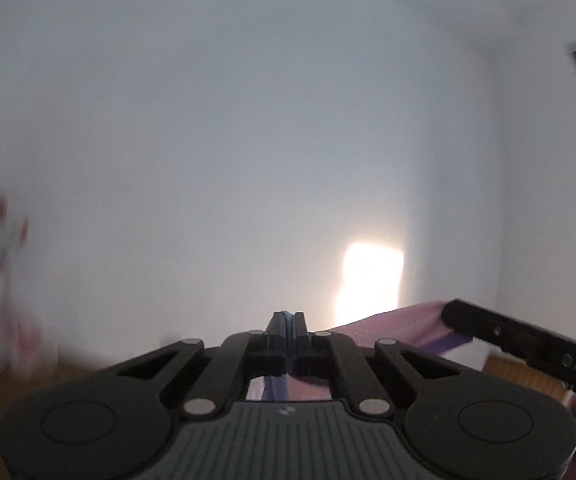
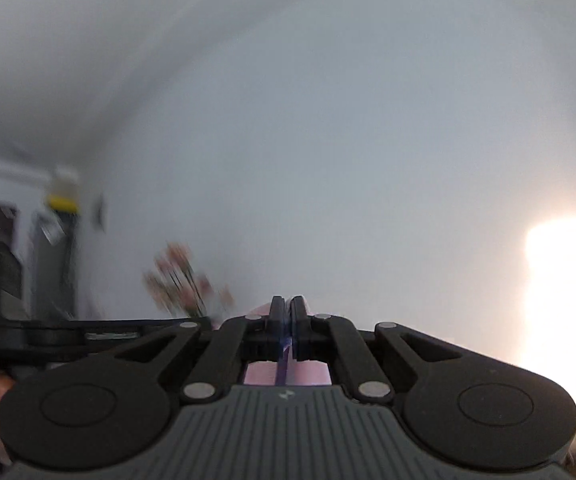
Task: Fold clothes
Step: 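Carry the pink garment with both tools and lay it on the table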
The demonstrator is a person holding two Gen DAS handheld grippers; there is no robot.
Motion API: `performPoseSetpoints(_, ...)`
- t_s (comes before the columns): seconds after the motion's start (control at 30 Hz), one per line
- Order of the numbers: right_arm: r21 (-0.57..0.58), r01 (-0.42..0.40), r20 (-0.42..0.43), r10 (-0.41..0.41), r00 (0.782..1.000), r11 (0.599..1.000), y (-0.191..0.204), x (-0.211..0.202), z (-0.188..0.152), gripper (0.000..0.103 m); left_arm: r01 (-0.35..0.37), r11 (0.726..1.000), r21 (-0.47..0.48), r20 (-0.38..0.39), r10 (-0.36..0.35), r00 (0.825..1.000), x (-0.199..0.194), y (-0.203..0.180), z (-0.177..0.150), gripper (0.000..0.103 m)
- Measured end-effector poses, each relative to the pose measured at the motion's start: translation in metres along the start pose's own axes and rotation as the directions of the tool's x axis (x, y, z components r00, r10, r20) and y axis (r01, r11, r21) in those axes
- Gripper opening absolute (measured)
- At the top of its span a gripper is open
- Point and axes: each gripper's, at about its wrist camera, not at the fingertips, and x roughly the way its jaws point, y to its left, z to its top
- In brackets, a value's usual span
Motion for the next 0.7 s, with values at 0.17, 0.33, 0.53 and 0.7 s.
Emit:
performPoseSetpoints(0.17,-0.096,-0.044,0.036,0.048,0.998,0.994,-0.003,0.009,0.092,0.003,0.008,0.992,0.124,0.134,-0.025,0.991,0.006,-0.033,0.083,0.001)
performPoseSetpoints(0.33,-0.039,-0.001,-0.085,-0.002,0.996,0.999,-0.046,0.048,0.129,0.003,-0.061,0.987,0.149,0.061,0.052,0.997,0.072,-0.033,0.102,0.001)
performPoseSetpoints(0.53,0.066,0.122,-0.265,-0.1,0.959,0.99,-0.113,0.127,0.069,0.003,-0.13,0.984,0.12,-0.206,0.153,0.967,0.195,0.003,0.037,0.002)
performPoseSetpoints(0.7,0.036,0.312,-0.571,-0.237,0.786,0.949,-0.164,0.221,-0.037,0.041,-0.143,0.974,0.177,-0.522,0.216,0.825,0.277,0.029,-0.064,0.063)
